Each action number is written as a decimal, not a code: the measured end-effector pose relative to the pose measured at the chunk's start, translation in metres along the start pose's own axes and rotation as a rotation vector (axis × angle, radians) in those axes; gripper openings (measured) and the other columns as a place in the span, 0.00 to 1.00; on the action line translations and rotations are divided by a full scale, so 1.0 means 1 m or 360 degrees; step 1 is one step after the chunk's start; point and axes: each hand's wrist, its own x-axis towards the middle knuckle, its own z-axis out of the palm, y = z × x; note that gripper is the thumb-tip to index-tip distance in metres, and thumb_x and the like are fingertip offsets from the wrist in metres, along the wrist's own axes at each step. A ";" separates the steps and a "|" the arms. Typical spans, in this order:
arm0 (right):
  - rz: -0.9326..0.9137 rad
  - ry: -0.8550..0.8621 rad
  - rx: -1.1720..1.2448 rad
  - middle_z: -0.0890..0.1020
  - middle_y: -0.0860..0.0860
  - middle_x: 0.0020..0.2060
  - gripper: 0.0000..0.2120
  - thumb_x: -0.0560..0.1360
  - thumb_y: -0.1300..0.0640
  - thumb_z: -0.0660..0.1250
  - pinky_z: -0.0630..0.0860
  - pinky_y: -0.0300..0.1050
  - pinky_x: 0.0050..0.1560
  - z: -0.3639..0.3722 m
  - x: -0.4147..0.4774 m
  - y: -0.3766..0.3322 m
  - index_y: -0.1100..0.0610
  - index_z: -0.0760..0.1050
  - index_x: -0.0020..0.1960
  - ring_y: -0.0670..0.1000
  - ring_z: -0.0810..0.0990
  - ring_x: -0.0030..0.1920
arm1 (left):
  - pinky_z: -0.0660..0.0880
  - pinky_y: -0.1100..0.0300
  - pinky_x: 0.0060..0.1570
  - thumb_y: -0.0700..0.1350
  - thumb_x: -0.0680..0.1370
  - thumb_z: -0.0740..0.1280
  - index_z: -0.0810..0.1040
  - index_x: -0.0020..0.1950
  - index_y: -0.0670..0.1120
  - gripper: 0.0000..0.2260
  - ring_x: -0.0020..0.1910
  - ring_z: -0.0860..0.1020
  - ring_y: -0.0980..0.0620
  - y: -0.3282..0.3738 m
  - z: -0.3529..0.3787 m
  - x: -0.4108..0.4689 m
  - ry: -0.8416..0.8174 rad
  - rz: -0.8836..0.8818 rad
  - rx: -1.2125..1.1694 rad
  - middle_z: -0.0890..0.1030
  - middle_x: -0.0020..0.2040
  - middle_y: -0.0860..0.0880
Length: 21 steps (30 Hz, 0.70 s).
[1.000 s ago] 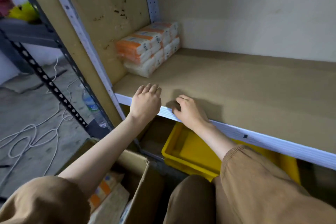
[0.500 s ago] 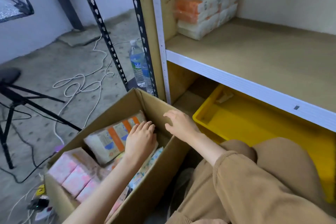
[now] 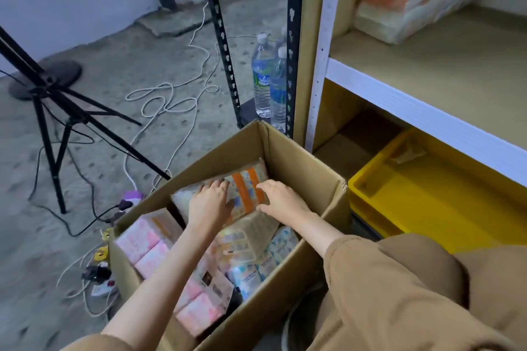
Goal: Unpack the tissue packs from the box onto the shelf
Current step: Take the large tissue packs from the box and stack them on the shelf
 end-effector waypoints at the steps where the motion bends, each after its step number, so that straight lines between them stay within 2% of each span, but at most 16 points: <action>1: -0.0008 -0.0024 0.0003 0.67 0.54 0.71 0.27 0.77 0.56 0.64 0.67 0.50 0.69 0.003 0.011 -0.002 0.58 0.61 0.73 0.54 0.66 0.71 | 0.69 0.55 0.64 0.45 0.75 0.66 0.71 0.66 0.41 0.20 0.66 0.73 0.45 -0.004 0.000 0.010 -0.0073 -0.0045 0.0018 0.74 0.67 0.43; 5: -0.0062 -0.0068 -0.0049 0.67 0.56 0.71 0.28 0.76 0.59 0.65 0.67 0.52 0.69 0.011 0.056 -0.005 0.58 0.59 0.73 0.56 0.67 0.71 | 0.61 0.56 0.69 0.49 0.76 0.65 0.65 0.71 0.43 0.26 0.71 0.66 0.46 -0.018 0.010 0.043 -0.0335 -0.0179 0.0024 0.66 0.73 0.44; 10: -0.0152 -0.0201 -0.0135 0.62 0.56 0.73 0.31 0.75 0.64 0.64 0.67 0.51 0.68 0.015 0.101 -0.001 0.59 0.56 0.74 0.56 0.64 0.72 | 0.68 0.54 0.64 0.53 0.73 0.68 0.65 0.71 0.45 0.29 0.67 0.71 0.45 -0.028 0.024 0.063 -0.0474 -0.0312 -0.0035 0.72 0.69 0.45; 14: -0.0175 -0.0403 -0.0206 0.58 0.55 0.75 0.35 0.74 0.62 0.67 0.61 0.51 0.72 0.019 0.124 0.001 0.58 0.53 0.75 0.56 0.59 0.74 | 0.74 0.52 0.56 0.54 0.73 0.68 0.70 0.67 0.48 0.24 0.62 0.76 0.44 -0.026 0.024 0.062 -0.0493 -0.0349 -0.0059 0.77 0.64 0.45; 17: -0.0209 -0.0409 -0.0261 0.64 0.56 0.72 0.33 0.73 0.59 0.69 0.58 0.54 0.72 0.019 0.129 0.002 0.58 0.58 0.74 0.56 0.62 0.73 | 0.77 0.51 0.52 0.50 0.74 0.67 0.72 0.65 0.48 0.20 0.58 0.78 0.42 -0.018 0.017 0.056 -0.0385 -0.0397 -0.0049 0.80 0.59 0.43; 21: -0.0302 -0.0172 -0.0377 0.73 0.55 0.62 0.24 0.72 0.57 0.70 0.62 0.56 0.68 0.008 0.115 0.005 0.59 0.68 0.65 0.54 0.70 0.65 | 0.75 0.52 0.48 0.45 0.76 0.64 0.73 0.66 0.50 0.17 0.57 0.78 0.41 -0.002 0.008 0.047 -0.0253 -0.0372 0.0029 0.81 0.58 0.43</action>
